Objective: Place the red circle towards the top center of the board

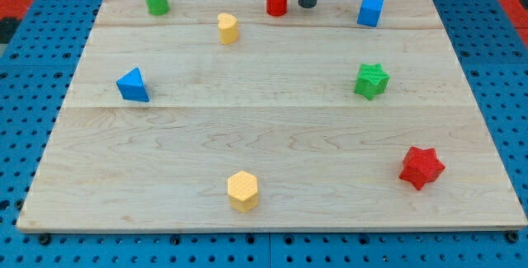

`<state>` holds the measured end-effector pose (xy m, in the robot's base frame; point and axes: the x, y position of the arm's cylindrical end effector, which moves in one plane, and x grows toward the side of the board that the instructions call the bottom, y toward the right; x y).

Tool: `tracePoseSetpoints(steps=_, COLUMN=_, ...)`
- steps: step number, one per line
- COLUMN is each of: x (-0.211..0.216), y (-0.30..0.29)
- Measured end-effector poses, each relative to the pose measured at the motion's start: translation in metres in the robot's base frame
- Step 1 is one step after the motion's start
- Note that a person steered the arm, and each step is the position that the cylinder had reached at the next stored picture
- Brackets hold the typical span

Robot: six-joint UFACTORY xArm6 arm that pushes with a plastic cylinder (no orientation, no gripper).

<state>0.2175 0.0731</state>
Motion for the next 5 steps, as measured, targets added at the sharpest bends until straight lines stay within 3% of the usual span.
tracePoseSetpoints(steps=3, x=-0.001, y=0.004)
tracePoseSetpoints(steps=5, x=-0.001, y=0.063)
